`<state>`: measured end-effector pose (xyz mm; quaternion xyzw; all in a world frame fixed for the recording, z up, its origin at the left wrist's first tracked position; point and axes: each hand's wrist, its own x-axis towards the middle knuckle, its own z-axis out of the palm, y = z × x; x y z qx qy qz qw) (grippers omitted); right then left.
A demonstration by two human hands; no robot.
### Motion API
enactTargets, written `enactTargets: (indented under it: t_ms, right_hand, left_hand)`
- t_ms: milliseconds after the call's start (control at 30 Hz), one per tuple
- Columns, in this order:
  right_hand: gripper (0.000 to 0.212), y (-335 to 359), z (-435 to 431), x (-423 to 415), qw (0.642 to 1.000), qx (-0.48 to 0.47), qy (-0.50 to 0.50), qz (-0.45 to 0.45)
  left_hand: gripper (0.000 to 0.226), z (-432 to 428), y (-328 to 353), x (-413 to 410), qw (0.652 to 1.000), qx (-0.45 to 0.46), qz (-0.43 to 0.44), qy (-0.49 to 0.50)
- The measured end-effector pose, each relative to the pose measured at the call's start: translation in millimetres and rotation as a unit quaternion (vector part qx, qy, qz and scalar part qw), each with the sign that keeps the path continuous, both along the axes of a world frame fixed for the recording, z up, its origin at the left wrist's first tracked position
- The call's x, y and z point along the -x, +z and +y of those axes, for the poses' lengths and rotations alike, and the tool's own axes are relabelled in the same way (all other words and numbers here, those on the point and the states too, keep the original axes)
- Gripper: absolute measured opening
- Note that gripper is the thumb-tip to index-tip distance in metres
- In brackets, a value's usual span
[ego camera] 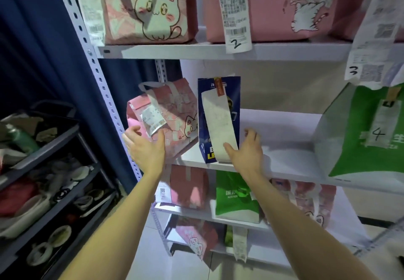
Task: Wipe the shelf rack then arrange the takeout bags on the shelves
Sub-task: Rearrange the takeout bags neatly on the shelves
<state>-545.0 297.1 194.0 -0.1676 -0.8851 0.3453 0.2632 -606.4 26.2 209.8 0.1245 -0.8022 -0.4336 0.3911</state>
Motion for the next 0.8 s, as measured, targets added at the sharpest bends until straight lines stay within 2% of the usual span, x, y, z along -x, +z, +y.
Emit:
enactTargets:
  t_ms: [67,133,200,300,433,600,800]
  right_hand:
    - [0.082,-1,-1,14,0.999,0.036,0.006,-0.029]
    - [0.06,-5,-1,28,0.998,0.045,0.014,-0.051]
    - [0.03,-11,1,37,0.997,0.045,0.016,-0.053]
    - [0.013,-16,5,45,0.997,0.061,0.005,-0.037]
    - [0.015,-19,1,52,0.999,0.049,0.01,-0.019]
    - [0.024,-11,-21,67,0.996,0.042,0.066,-0.053]
    - [0.023,7,-67,86,0.983,0.014,0.165,-0.084]
  left_hand:
    - [0.061,-15,-1,11,0.996,0.005,-0.081,-0.032]
    - [0.049,-25,-1,19,0.98,0.041,-0.167,-0.106]
    - [0.041,-33,-2,22,0.973,0.074,-0.16,-0.152]
    - [0.034,-41,1,14,0.98,0.066,-0.113,-0.151]
    - [0.027,-59,3,-12,0.991,0.036,-0.078,-0.104]
    - [0.02,-91,4,-60,0.995,0.061,-0.032,-0.074]
    - [0.029,-123,1,-120,0.995,0.086,-0.039,-0.028]
